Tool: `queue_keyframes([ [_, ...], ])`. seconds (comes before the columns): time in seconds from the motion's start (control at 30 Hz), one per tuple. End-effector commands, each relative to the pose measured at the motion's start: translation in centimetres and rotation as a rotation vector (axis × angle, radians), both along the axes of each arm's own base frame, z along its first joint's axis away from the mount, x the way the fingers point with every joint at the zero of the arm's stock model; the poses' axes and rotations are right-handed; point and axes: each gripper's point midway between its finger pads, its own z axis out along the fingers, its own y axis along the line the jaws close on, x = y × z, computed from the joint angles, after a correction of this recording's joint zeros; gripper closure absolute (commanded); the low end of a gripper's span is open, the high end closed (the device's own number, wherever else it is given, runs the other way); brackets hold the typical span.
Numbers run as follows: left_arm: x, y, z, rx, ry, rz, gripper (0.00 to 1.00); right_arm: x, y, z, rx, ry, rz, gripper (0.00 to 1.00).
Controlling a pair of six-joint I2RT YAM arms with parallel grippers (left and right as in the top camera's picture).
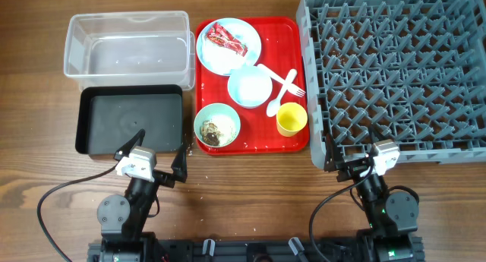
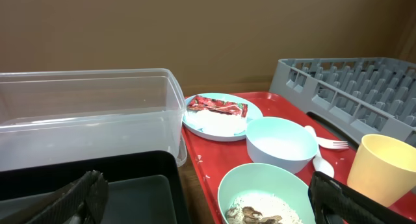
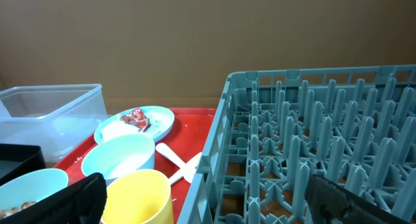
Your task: Sort waste into correct bins and load items into the dishwasher rack
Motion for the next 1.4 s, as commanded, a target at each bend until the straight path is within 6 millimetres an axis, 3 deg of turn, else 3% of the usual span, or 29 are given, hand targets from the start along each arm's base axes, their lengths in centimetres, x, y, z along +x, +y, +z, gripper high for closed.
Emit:
queue_keyframes([
  [0.0,0.1,0.4,-0.2,0.016,-0.004,0.021,0.00,0.0,-0.3,0.1,0.007,-0.005,-0.013,0.00],
  [0.9,0.1,0.4,0.1,0.026,-0.019,0.020,0.00,0.0,-0.3,0.1,0.006,-0.005,-0.015,0.00],
  [1.0,0.1,0.5,0.5,0.025,-0.038,0.023,0.00,0.3,-1.5,0.5,0.007,-0.020,-0.088,0.00],
  [1.13,0.1,0.2,0.6,0.009,-0.039,0.009,0.00,-0.2,0.6,0.9,0.018,-0.034,0.039,0.00],
  [1.23,0.0,0.2,1.6,-0.015,-0.051,0.010,0.00,-1.0,1.4,4.1,0.000,-0.097,0.089,0.00],
  [1.37,-0.1,0.1,7.4,-0.073,-0.065,0.006,0.00,-2.0,1.2,10.9,-0.091,-0.128,0.082,0.00],
])
